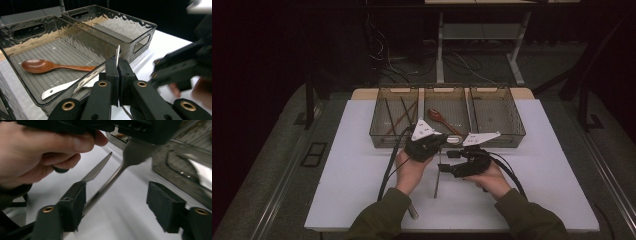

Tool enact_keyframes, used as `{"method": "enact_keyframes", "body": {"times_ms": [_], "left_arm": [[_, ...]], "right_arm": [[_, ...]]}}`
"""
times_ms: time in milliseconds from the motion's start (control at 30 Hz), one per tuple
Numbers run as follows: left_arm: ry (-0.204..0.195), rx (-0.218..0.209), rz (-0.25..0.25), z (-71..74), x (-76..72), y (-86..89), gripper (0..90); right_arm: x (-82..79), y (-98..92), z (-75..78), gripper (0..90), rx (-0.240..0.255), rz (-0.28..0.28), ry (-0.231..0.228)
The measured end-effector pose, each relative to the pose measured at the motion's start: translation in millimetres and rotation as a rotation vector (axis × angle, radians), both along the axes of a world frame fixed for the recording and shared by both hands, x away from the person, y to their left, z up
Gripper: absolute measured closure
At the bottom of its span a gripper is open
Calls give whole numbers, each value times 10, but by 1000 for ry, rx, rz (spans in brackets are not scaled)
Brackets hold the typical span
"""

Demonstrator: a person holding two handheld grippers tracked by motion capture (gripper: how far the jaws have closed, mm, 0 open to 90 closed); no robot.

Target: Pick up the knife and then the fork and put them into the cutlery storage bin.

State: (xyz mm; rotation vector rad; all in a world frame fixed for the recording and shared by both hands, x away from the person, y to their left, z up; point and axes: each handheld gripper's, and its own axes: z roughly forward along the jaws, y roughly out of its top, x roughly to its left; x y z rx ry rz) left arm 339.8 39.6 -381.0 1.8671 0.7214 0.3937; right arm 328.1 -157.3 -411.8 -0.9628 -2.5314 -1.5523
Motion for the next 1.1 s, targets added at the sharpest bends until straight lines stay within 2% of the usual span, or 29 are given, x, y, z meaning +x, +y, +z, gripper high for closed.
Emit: {"method": "enact_keyframes", "body": {"times_ms": [33, 100, 200, 400, 633, 800, 867, 933, 1100], "left_arm": [[2, -1, 1, 5, -2, 5, 877], [1, -12, 4, 8, -1, 14, 877], [5, -22, 6, 7, 1, 30, 877], [10, -24, 3, -3, -17, 20, 877], [5, -43, 5, 14, -38, 24, 878], [11, -89, -2, 54, -41, 70, 865], [16, -97, -5, 59, -43, 78, 852], [21, -96, -8, 60, -47, 78, 805], [28, -85, -12, 73, -77, 93, 683]], "right_arm": [[12, 29, -16, 391, 11, 0, 17], [36, 75, -49, 456, 22, 17, 15], [51, 101, -65, 551, 41, 43, 35], [62, 89, -64, 717, 41, 37, 38], [105, 10, -50, 798, 10, -9, 40], [142, -52, -10, 844, 38, -52, 84], [157, -87, 8, 848, 32, -62, 75], [169, -117, 30, 849, 27, -78, 83], [202, -218, 88, 850, -21, -123, 61]]}}
